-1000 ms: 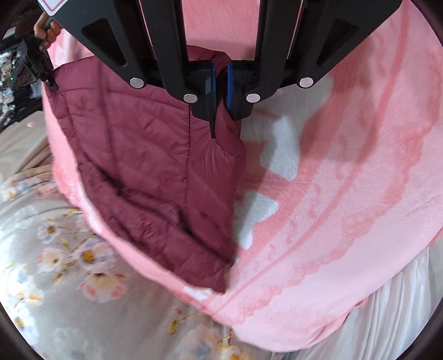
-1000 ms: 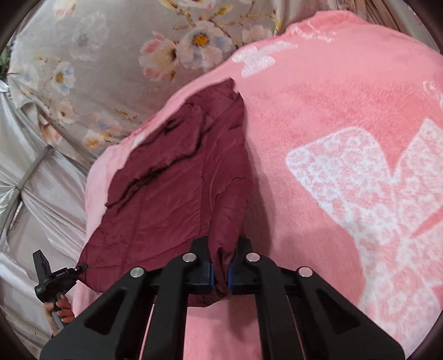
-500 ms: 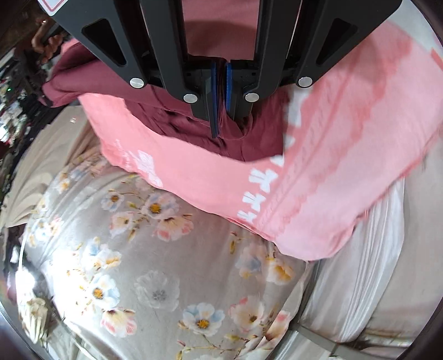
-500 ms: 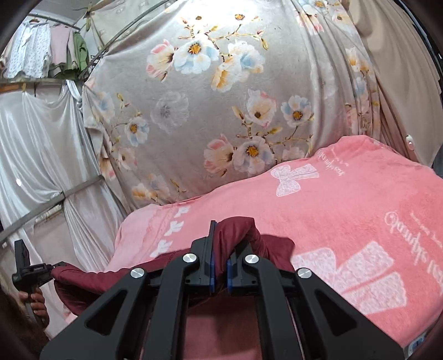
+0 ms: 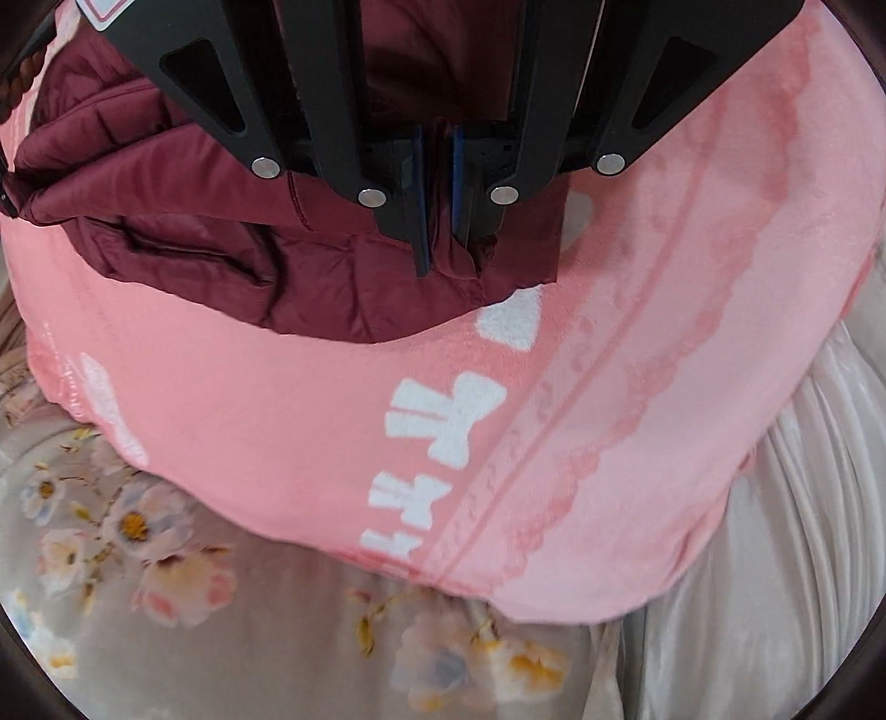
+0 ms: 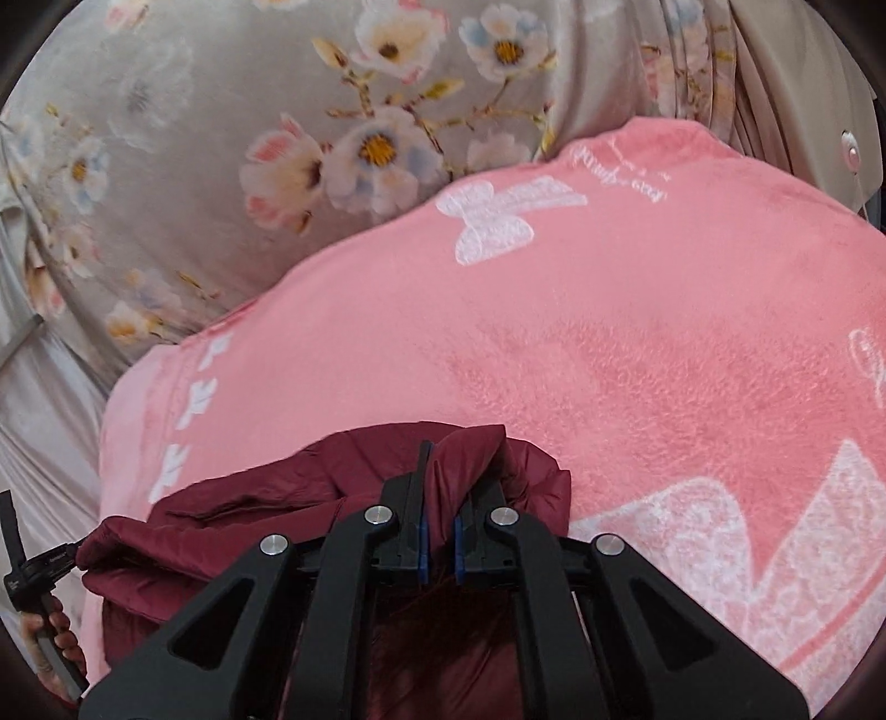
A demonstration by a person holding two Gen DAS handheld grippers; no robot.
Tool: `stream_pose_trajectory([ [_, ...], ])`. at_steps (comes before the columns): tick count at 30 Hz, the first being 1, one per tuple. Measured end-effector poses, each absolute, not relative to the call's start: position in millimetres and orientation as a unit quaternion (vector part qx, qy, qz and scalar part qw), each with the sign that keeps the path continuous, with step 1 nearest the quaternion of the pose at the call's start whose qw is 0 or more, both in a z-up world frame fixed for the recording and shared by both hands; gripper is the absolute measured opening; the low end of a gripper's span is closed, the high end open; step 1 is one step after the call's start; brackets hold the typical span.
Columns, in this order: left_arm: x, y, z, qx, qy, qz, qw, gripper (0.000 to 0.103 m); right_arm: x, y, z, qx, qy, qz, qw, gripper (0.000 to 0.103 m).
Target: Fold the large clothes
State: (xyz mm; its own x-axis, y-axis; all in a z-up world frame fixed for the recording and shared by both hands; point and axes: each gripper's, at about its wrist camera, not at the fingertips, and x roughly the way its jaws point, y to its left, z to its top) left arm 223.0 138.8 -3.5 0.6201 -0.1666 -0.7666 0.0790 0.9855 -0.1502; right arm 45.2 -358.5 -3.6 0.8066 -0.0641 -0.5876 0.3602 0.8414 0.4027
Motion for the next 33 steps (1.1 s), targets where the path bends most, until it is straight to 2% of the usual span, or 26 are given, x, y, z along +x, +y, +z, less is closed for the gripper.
stream_pose_trajectory([
  [1,229,138,-10,-0.051,0.438,-0.063,0.895,0.014,49,-358,-7,0.256,0.29,-0.116,0.915,0.006],
  [5,241,146,-24,-0.091,0.46,-0.059,0.881,0.015,48,-355,-2,0.256,0.271,-0.11,0.921,0.009],
  [8,235,156,-13,-0.114,0.454,-0.066,0.881,0.016,35,-354,16,0.272,0.237,-0.099,0.927,0.018],
  [11,225,166,7,-0.14,0.436,-0.085,0.885,0.017,15,-351,31,0.27,0.198,-0.104,0.937,0.044],
  [12,222,171,13,-0.15,0.43,-0.09,0.886,0.022,8,-348,36,0.259,0.183,-0.114,0.942,0.057],
  [13,221,173,17,-0.155,0.424,-0.09,0.888,0.035,1,-345,40,0.246,0.171,-0.121,0.946,0.059],
  [14,217,178,23,-0.155,0.408,-0.067,0.897,0.049,-2,-343,42,0.239,0.169,-0.125,0.948,0.059],
  [15,211,183,31,-0.15,0.381,-0.031,0.912,0.072,-3,-341,43,0.234,0.17,-0.128,0.949,0.059],
  [16,205,186,38,-0.145,0.35,-0.014,0.925,0.076,-3,-339,43,0.23,0.175,-0.128,0.949,0.06],
  [17,204,186,40,-0.139,0.34,-0.017,0.93,0.076,-1,-336,42,0.23,0.188,-0.12,0.947,0.06],
  [21,211,162,31,-0.103,0.379,-0.068,0.917,0.075,20,-314,32,0.215,0.238,-0.078,0.944,0.06],
  [29,199,54,-1,0.035,0.424,-0.178,0.887,0.073,88,-224,21,0.15,0.35,0.024,0.924,0.059],
  [31,197,36,-8,0.047,0.432,-0.189,0.881,0.073,100,-202,18,0.122,0.365,0.035,0.922,0.058],
  [33,200,22,-15,0.044,0.442,-0.197,0.874,0.073,118,-179,10,0.086,0.388,0.032,0.917,0.051],
])
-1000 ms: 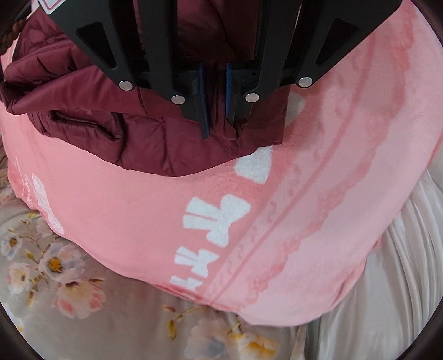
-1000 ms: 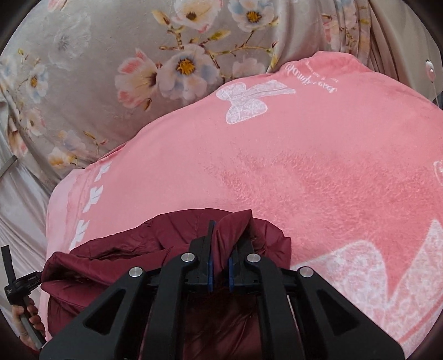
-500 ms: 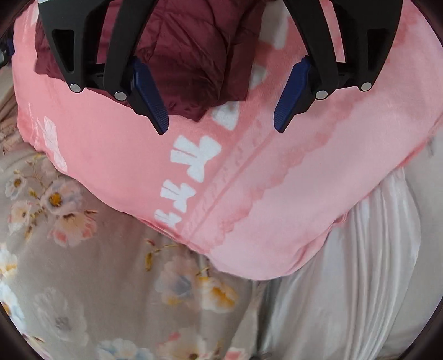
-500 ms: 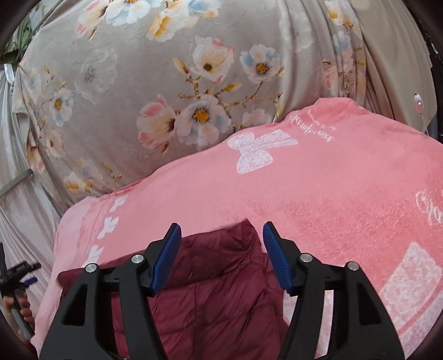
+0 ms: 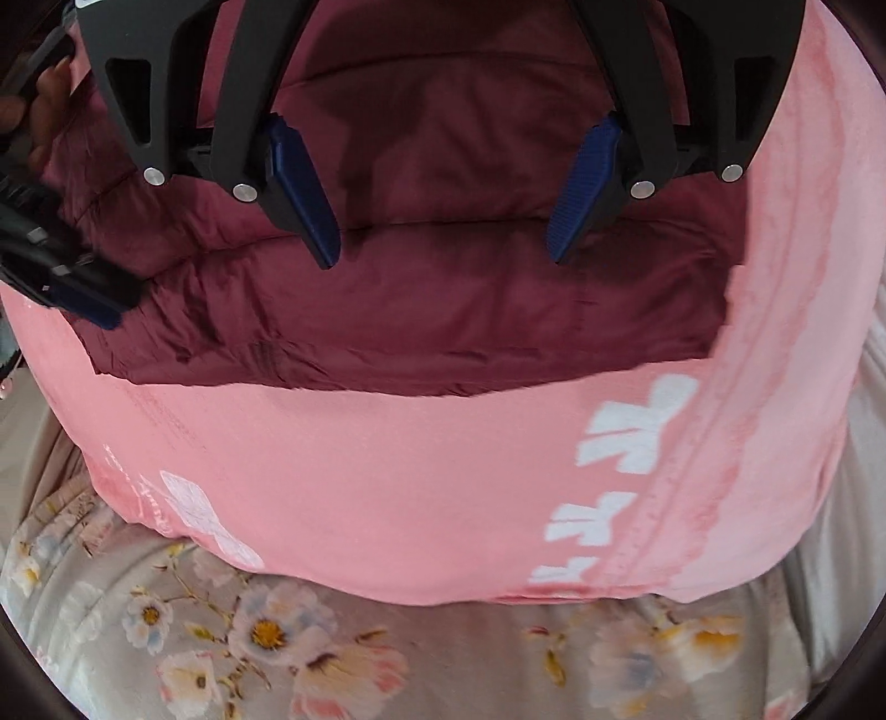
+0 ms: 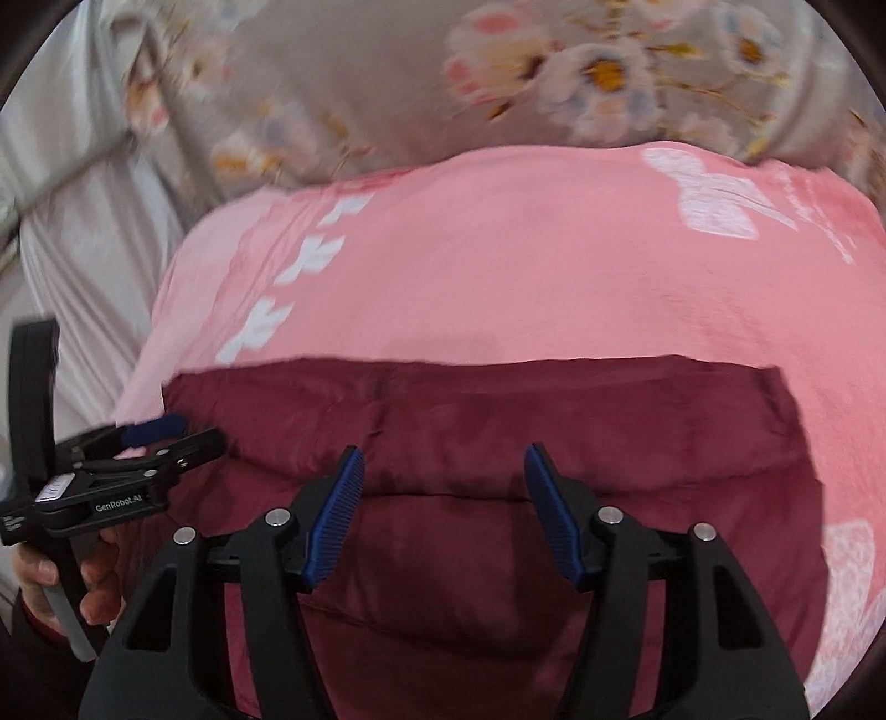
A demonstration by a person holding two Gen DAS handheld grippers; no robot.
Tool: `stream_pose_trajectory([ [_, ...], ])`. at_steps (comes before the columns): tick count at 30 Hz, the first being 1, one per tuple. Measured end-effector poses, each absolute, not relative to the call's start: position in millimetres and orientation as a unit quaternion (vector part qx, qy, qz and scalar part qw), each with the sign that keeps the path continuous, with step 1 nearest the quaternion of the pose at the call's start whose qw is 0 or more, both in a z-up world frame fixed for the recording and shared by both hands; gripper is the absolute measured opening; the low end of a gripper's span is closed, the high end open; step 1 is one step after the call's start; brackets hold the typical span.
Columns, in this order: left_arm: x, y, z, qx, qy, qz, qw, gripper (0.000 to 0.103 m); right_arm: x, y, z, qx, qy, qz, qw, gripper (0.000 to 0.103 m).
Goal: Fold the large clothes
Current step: 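Grasp the folded jacket edge with the left tool while the right tool grasps beside it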
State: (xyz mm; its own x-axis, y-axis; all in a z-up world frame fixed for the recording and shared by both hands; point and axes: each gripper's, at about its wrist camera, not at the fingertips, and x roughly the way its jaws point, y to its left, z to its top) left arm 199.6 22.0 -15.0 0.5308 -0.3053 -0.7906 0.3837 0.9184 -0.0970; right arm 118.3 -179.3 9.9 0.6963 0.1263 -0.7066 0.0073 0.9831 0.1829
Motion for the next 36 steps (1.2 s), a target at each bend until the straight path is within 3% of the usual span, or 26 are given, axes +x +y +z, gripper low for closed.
stream_pose_trajectory([
  [2,202,15,-19,0.037,0.451,-0.2,0.869,0.073,132,-173,0,0.071,0.408,0.023,0.91,0.032],
  [3,204,12,-21,0.035,0.454,-0.198,0.868,0.073,138,-172,-4,0.069,0.416,0.017,0.907,0.013],
  [4,207,10,-21,0.033,0.455,-0.195,0.868,0.073,141,-174,-5,0.075,0.416,0.014,0.906,0.001],
  [11,228,2,-10,0.012,0.454,-0.194,0.87,0.073,148,-193,32,0.102,0.357,0.01,0.928,0.0],
  [21,256,-36,-39,0.055,0.452,-0.154,0.877,0.077,190,-200,-24,0.126,0.408,-0.004,0.904,0.0],
  [36,257,-47,-61,0.066,0.406,-0.134,0.901,0.085,193,-194,-42,0.11,0.389,-0.018,0.914,0.0],
])
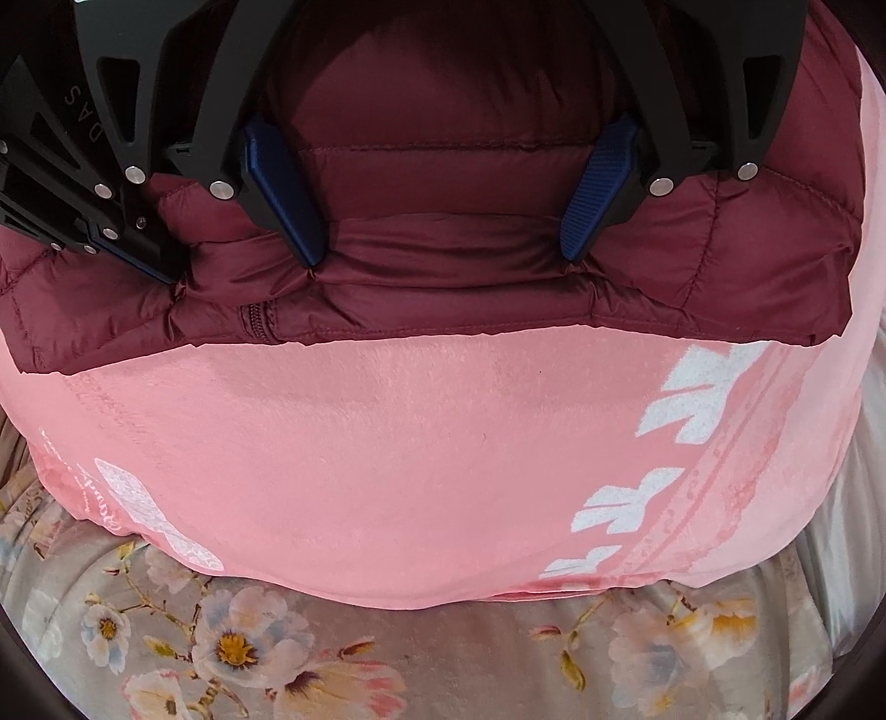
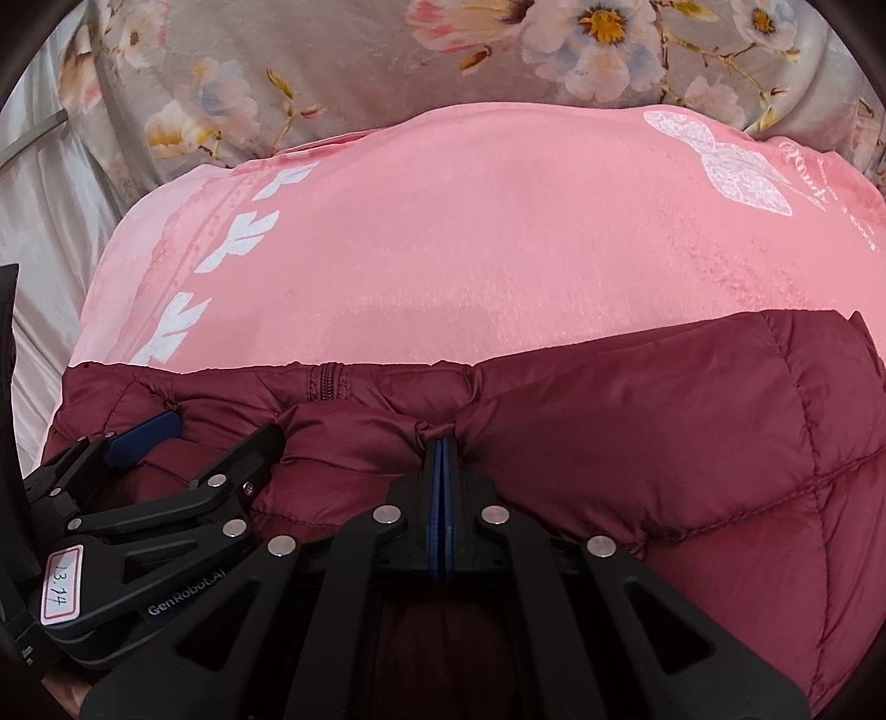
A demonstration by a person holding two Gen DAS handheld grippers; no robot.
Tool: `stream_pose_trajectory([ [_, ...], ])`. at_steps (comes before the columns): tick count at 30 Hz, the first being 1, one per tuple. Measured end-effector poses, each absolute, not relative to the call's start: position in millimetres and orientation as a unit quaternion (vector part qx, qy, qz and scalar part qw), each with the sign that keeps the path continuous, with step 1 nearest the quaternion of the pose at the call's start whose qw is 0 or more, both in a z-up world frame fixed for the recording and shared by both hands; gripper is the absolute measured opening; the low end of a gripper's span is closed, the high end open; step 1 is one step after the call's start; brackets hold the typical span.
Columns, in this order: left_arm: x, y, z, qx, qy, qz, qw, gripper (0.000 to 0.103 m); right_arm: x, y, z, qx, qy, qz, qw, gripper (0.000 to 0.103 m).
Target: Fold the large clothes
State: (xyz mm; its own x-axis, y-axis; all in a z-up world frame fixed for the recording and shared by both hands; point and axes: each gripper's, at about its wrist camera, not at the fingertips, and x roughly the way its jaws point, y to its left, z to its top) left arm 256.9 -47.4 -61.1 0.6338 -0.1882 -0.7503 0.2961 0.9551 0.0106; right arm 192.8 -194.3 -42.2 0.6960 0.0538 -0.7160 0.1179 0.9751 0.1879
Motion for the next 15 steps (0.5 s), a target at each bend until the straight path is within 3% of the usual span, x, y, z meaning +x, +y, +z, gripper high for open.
stream_pose_trajectory([
  [15,257.9,-50.8,-64.2,0.071,0.402,-0.124,0.905,0.088,192.9,-202.2,-44.8,0.131,0.381,-0.009,0.915,0.0],
])
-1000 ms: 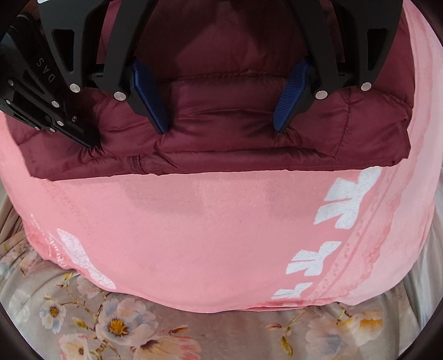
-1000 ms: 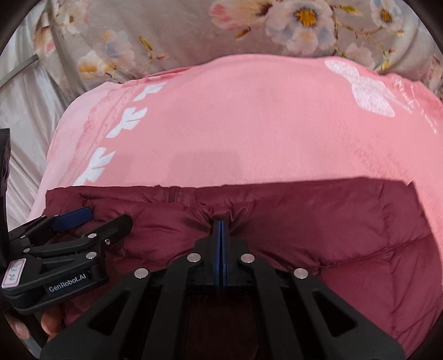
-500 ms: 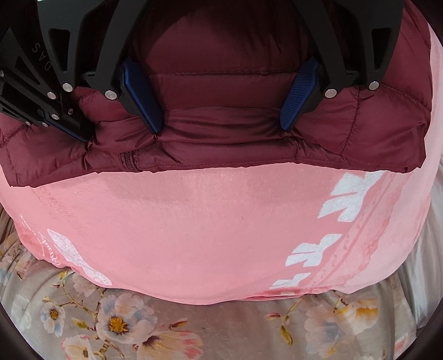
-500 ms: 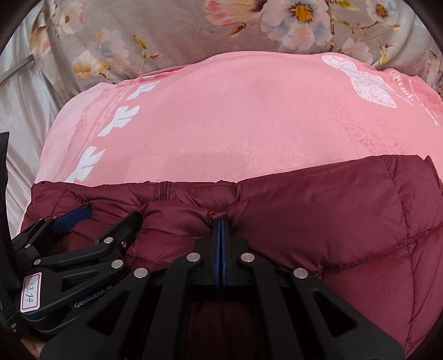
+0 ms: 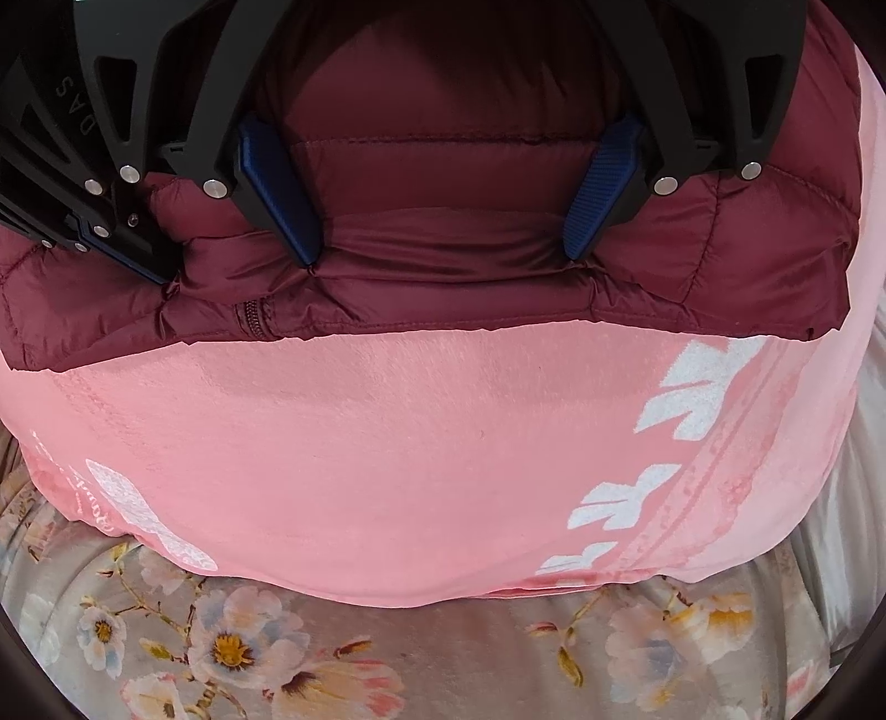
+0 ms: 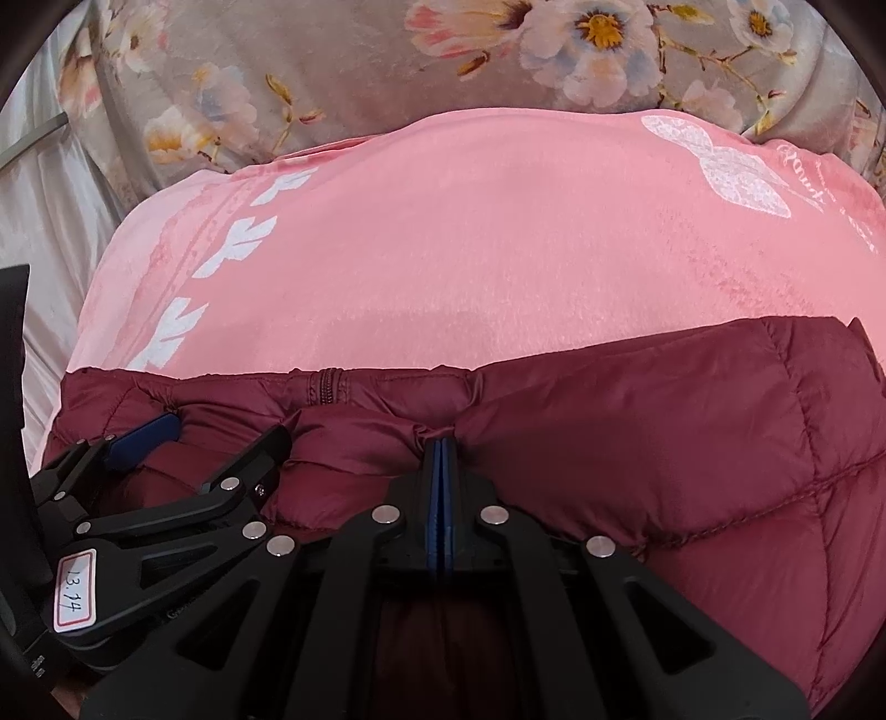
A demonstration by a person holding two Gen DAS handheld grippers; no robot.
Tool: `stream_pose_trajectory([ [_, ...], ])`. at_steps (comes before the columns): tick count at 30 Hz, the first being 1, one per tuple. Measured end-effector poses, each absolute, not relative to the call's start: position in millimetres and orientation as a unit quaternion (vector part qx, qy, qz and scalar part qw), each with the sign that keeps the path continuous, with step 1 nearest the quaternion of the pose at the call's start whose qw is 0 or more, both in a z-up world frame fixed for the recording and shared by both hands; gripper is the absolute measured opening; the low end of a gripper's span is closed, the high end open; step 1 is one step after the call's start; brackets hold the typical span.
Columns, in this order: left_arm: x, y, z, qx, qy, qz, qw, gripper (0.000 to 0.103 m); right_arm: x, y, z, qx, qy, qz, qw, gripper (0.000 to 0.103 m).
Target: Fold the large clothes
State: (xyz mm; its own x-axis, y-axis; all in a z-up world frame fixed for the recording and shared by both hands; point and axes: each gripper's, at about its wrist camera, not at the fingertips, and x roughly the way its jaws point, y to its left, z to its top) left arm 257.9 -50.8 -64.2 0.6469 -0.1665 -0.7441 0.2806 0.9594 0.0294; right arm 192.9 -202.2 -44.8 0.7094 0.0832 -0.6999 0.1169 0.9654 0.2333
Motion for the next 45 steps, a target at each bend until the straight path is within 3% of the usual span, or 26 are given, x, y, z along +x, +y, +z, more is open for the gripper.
stream_pose_trajectory([
  [6,259,-43,-57,0.064,0.413,-0.122,0.9,0.089,169,-223,-26,0.169,0.352,-0.044,0.92,0.0],
  [8,248,-27,-43,0.054,0.419,-0.105,0.9,0.087,137,-231,-4,0.168,0.318,-0.07,0.931,0.014],
  [9,240,-16,-34,0.039,0.42,-0.1,0.901,0.085,123,-234,3,0.163,0.312,-0.075,0.933,0.027],
  [10,229,-5,-26,0.018,0.424,-0.1,0.9,0.084,109,-235,8,0.153,0.316,-0.08,0.933,0.029],
  [13,198,7,-13,-0.008,0.424,-0.12,0.898,0.084,86,-229,4,0.136,0.336,-0.073,0.929,0.029],
  [18,160,-15,-34,0.037,0.425,-0.115,0.897,0.084,75,-204,-19,0.111,0.356,-0.057,0.926,0.029],
  [29,156,-26,-62,0.057,0.397,-0.096,0.911,0.094,74,-188,-41,0.065,0.349,-0.081,0.931,0.03],
  [45,150,-34,-68,0.077,0.38,-0.08,0.918,0.095,76,-177,-45,0.036,0.351,-0.101,0.93,0.031],
])
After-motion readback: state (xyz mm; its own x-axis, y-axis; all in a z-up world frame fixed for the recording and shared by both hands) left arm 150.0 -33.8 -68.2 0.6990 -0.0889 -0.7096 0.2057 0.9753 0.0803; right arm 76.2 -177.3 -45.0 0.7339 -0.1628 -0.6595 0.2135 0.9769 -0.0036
